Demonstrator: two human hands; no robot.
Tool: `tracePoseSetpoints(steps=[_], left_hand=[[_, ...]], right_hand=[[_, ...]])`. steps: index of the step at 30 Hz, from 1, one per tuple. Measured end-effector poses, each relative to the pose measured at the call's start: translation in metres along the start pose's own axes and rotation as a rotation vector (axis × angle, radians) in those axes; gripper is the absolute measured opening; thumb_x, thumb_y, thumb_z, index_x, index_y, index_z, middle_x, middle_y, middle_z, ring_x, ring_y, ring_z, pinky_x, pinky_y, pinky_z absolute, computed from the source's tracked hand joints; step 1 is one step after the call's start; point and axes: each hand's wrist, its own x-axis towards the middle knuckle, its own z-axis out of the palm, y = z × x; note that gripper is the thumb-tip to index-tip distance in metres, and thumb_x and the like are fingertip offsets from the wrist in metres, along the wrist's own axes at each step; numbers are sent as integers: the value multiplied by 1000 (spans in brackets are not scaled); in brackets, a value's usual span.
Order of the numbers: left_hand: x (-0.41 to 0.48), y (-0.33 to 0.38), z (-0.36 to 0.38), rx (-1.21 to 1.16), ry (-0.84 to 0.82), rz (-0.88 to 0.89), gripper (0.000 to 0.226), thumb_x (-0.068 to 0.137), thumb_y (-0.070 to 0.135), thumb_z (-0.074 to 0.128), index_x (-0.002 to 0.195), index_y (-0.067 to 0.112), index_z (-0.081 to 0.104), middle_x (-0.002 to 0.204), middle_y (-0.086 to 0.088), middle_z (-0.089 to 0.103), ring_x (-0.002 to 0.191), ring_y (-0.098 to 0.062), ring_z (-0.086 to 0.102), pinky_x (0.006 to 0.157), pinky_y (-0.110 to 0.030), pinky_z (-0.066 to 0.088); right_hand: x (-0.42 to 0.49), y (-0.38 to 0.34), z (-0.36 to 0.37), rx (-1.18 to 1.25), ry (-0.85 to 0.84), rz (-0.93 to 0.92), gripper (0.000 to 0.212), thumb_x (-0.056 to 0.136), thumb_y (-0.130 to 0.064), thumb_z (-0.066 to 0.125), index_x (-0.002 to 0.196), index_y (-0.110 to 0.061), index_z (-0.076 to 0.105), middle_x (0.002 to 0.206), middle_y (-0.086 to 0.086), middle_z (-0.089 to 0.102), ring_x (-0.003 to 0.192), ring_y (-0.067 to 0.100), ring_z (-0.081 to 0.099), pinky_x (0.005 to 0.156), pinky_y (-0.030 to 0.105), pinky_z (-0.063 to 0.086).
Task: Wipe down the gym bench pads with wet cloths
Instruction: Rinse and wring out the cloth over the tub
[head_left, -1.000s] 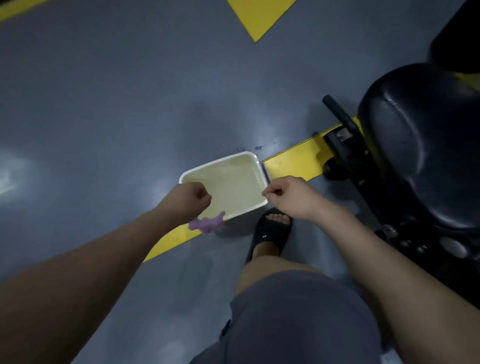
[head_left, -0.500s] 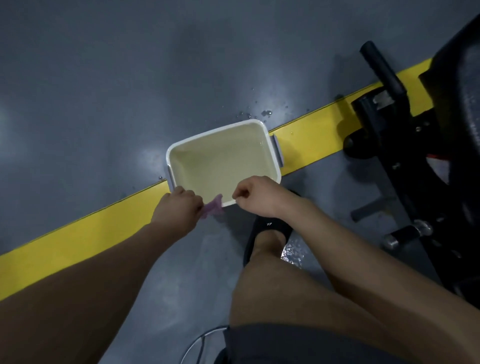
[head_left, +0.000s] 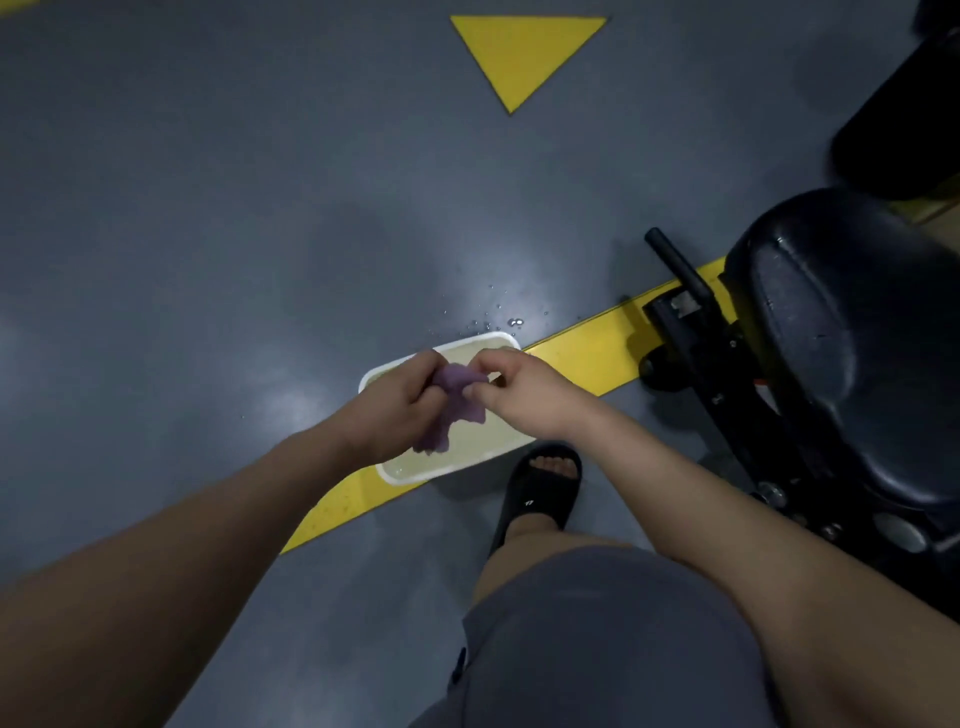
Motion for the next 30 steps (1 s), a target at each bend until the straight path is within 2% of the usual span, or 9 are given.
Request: tracePoseSetpoints(steps=[3,6,10,14,18,22,25,27,30], left_hand=[[-7,20,-15,245,7,74,23,93,25,67,101,18,46,84,18,68,75,-11,64,59,-24,47],[-4,45,-24,498,23,81,22,91,24,64,103,16,47,92,0,61,88,-28,61,67,-34,43],[-2,111,-23,363,33,117,11,95,15,48,98,10,57,72,-5,66,67,-24,67,61,-37,52],[-2,171,-9,272,-21,143,18,97,9,41,97,14,58,79,-9,66,47,-14,63,50,-26,50],[-1,186,-7,503,-9,240,13,98,23,51,100,17,63,103,-5,68,91,-23,63,83,-33,52],[-12,162,-31,545,32,176,24,89,34,60,100,15,49,91,-5,62,83,-27,59,72,-37,46],[-19,127,-49,637,101,167,16,94,29,59,98,16,52,90,-3,59,85,-29,58,68,-34,41],[-23,107,-52,493,94,88,17,101,26,48,92,13,54,87,-6,58,81,-28,64,62,-30,43],[-26,91,-47,-254,42,-110,31,102,25,38,85,9,58,79,-11,56,71,-20,68,64,-34,57]], right_hand=[[-19,-24,-25,76,40,24,13,93,-34,62,86,-24,67,86,-3,67,77,11,61,77,42,54],[-45,-45,-50,91,96,23,21,88,-37,63,82,-17,64,78,4,65,73,18,58,82,53,56],[-83,-65,-89,224,288,40,17,92,-27,68,83,-12,68,84,2,70,82,16,66,84,42,59],[-122,-65,-122,283,453,11,10,94,-22,68,93,-13,65,85,1,68,76,11,65,72,30,58],[-134,-64,-130,324,413,-16,32,95,-14,63,125,-24,58,100,6,66,81,19,66,79,37,60],[-119,-84,-113,306,333,-19,14,96,-5,59,107,-2,67,81,8,68,61,7,63,62,20,53],[-95,-97,-93,390,277,62,8,98,2,55,100,-1,63,75,9,62,50,4,60,51,16,50],[-79,-100,-79,630,209,113,11,98,7,53,105,1,60,87,15,64,68,14,68,63,22,60],[-65,-103,-61,971,171,153,13,98,8,54,108,2,60,95,17,71,78,23,73,78,27,62]])
